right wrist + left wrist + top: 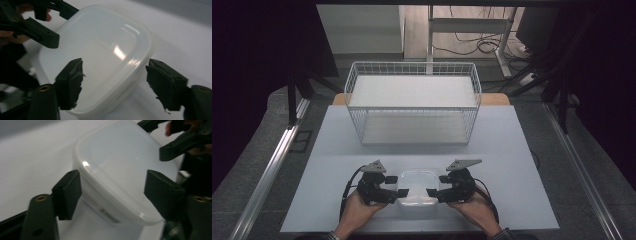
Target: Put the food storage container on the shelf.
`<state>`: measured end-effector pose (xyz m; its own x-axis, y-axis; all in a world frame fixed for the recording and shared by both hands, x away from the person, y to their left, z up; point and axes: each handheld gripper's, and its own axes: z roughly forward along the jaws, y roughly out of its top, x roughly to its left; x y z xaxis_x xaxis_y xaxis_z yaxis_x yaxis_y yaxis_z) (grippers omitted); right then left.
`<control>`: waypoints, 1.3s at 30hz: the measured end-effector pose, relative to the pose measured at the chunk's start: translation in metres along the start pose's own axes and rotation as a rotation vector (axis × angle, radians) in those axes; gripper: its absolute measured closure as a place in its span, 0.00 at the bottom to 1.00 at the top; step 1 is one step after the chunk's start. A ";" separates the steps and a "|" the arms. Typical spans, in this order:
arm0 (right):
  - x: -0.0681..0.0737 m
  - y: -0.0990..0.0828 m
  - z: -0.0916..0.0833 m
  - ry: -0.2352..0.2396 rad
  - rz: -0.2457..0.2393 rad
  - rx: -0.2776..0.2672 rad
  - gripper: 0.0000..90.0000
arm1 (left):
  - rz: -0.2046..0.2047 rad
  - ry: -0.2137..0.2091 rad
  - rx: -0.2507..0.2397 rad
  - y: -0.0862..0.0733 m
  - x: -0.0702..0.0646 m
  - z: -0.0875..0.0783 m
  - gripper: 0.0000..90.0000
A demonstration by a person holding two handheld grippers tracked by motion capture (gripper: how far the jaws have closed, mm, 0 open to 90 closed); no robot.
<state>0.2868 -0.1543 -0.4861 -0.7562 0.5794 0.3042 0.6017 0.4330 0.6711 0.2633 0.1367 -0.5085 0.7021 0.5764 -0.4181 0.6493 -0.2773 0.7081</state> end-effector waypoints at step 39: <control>0.009 0.019 -0.041 -0.091 0.000 -0.234 0.88 | 0.012 0.163 -0.187 0.027 -0.020 -0.041 0.89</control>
<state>0.2808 -0.1688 -0.4430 -0.7237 0.6437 0.2489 0.5175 0.2676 0.8127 0.2552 0.1494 -0.4574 0.6429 0.6947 -0.3225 0.5653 -0.1463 0.8118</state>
